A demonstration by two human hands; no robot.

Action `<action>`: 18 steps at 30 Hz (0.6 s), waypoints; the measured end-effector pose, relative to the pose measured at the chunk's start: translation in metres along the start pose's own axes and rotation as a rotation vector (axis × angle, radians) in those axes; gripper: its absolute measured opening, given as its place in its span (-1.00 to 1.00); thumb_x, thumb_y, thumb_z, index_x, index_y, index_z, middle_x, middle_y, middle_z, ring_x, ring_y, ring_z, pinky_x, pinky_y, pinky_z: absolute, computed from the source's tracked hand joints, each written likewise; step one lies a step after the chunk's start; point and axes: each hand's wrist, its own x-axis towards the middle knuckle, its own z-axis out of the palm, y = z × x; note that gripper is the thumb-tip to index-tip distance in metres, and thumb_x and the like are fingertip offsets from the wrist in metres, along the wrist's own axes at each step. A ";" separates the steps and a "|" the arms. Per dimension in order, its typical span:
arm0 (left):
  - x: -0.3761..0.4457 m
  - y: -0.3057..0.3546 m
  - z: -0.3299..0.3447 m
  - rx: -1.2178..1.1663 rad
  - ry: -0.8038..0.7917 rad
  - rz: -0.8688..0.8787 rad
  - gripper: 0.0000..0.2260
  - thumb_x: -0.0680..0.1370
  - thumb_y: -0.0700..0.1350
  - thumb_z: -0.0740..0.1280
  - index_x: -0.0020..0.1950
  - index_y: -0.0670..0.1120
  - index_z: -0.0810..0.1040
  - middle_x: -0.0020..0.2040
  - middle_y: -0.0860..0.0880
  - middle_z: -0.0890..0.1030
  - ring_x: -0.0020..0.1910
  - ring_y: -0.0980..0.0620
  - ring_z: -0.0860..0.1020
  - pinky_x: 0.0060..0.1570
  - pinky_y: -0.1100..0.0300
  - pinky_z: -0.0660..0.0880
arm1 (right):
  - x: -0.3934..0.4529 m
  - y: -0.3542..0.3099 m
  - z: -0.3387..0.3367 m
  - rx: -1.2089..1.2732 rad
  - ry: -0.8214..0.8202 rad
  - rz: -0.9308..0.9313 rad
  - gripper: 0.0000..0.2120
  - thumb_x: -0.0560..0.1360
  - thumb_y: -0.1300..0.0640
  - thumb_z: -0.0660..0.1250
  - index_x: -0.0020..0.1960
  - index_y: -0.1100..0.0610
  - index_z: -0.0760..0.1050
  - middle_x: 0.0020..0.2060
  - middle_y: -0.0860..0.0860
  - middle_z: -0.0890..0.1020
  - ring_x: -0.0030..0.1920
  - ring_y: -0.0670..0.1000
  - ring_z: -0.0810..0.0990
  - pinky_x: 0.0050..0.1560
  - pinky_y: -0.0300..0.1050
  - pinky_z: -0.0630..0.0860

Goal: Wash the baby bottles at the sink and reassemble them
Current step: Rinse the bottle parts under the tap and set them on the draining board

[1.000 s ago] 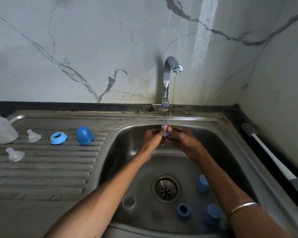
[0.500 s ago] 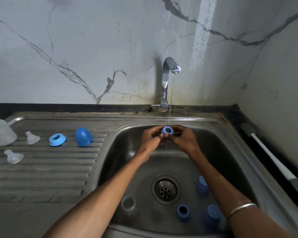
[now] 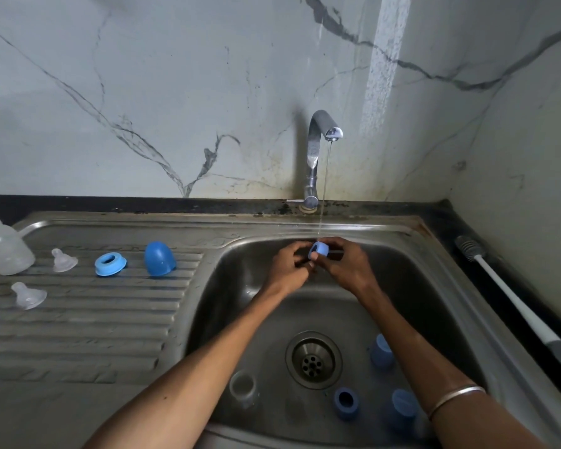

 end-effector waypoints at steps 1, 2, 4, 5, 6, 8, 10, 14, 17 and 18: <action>0.000 0.001 0.000 -0.031 -0.002 -0.016 -0.70 0.56 -0.24 0.41 0.28 -0.08 0.57 0.04 -0.08 0.70 -0.02 0.00 0.69 -0.05 0.10 0.65 | 0.000 0.000 0.000 -0.010 -0.007 -0.003 -0.63 0.44 0.11 0.49 0.23 0.08 0.56 0.11 -0.02 0.64 0.00 -0.18 0.56 -0.08 -0.44 0.41; -0.001 0.001 0.000 -0.069 -0.005 -0.043 -0.75 0.59 -0.22 0.38 0.26 -0.10 0.57 0.01 -0.11 0.71 -0.04 -0.04 0.70 -0.11 0.13 0.65 | 0.000 0.000 0.000 -0.015 -0.020 -0.006 -0.62 0.45 0.10 0.48 0.25 0.09 0.55 0.13 -0.01 0.63 0.05 -0.15 0.56 -0.02 -0.41 0.41; -0.003 0.004 0.000 -0.127 -0.026 -0.088 -0.82 0.64 -0.17 0.32 0.22 -0.14 0.59 -0.05 -0.15 0.71 -0.11 -0.07 0.71 -0.21 0.18 0.62 | 0.000 0.000 0.000 -0.016 -0.041 -0.011 -0.57 0.46 0.07 0.47 0.30 0.10 0.53 0.17 -0.01 0.62 0.14 -0.08 0.57 0.09 -0.28 0.44; -0.004 0.005 0.000 -0.142 -0.045 -0.103 -0.83 0.66 -0.15 0.28 0.20 -0.14 0.60 -0.08 -0.15 0.71 -0.14 -0.06 0.70 -0.22 0.18 0.61 | -0.001 -0.001 0.000 -0.018 -0.045 -0.014 -0.55 0.46 0.05 0.47 0.31 0.10 0.52 0.18 -0.03 0.61 0.16 -0.08 0.56 0.10 -0.28 0.43; -0.005 0.006 0.000 -0.151 -0.070 -0.117 -0.81 0.68 -0.13 0.25 0.19 -0.14 0.61 -0.09 -0.14 0.70 -0.15 -0.05 0.69 -0.22 0.18 0.61 | -0.001 -0.003 0.000 -0.025 -0.043 -0.016 -0.54 0.46 0.05 0.47 0.33 0.10 0.52 0.18 -0.05 0.59 0.16 -0.09 0.54 0.06 -0.31 0.41; -0.007 0.007 -0.001 -0.146 -0.112 -0.142 -0.77 0.70 -0.12 0.19 0.20 -0.15 0.60 -0.07 -0.14 0.69 -0.10 -0.07 0.69 -0.19 0.18 0.60 | -0.002 -0.004 0.000 -0.041 -0.022 -0.023 -0.55 0.46 0.07 0.48 0.32 0.10 0.52 0.17 -0.03 0.59 0.13 -0.10 0.52 -0.05 -0.42 0.36; -0.007 0.008 -0.001 -0.126 -0.135 -0.154 -0.76 0.71 -0.16 0.15 0.23 -0.14 0.59 -0.03 -0.14 0.69 -0.04 -0.11 0.69 -0.14 0.17 0.62 | -0.003 -0.005 0.001 -0.052 0.030 -0.023 -0.56 0.43 0.10 0.51 0.27 0.11 0.52 0.13 -0.01 0.61 0.09 -0.10 0.53 -0.09 -0.47 0.36; -0.006 0.008 0.000 -0.172 -0.070 -0.131 -0.71 0.70 -0.26 0.11 0.33 -0.09 0.53 -0.02 -0.18 0.67 -0.12 -0.09 0.65 -0.23 0.22 0.61 | -0.003 -0.006 0.001 -0.066 0.080 -0.009 -0.55 0.36 0.15 0.57 0.19 0.13 0.53 0.06 -0.02 0.62 0.05 -0.10 0.56 -0.05 -0.40 0.43; -0.003 0.007 0.001 -0.198 -0.007 -0.096 -0.70 0.69 -0.24 0.16 0.35 -0.04 0.54 0.05 -0.15 0.69 -0.14 -0.06 0.68 -0.20 0.18 0.64 | -0.004 -0.008 0.000 -0.094 0.058 -0.031 -0.59 0.35 0.18 0.56 0.17 0.14 0.57 0.01 -0.03 0.64 0.02 -0.07 0.60 -0.11 -0.44 0.44; -0.003 0.006 0.001 -0.192 -0.004 -0.090 -0.71 0.69 -0.24 0.17 0.34 -0.06 0.56 0.05 -0.17 0.69 -0.14 -0.06 0.68 -0.19 0.18 0.63 | -0.004 -0.008 0.000 -0.095 0.047 -0.032 -0.58 0.36 0.18 0.55 0.18 0.14 0.56 0.00 -0.04 0.63 0.00 -0.07 0.60 -0.13 -0.44 0.45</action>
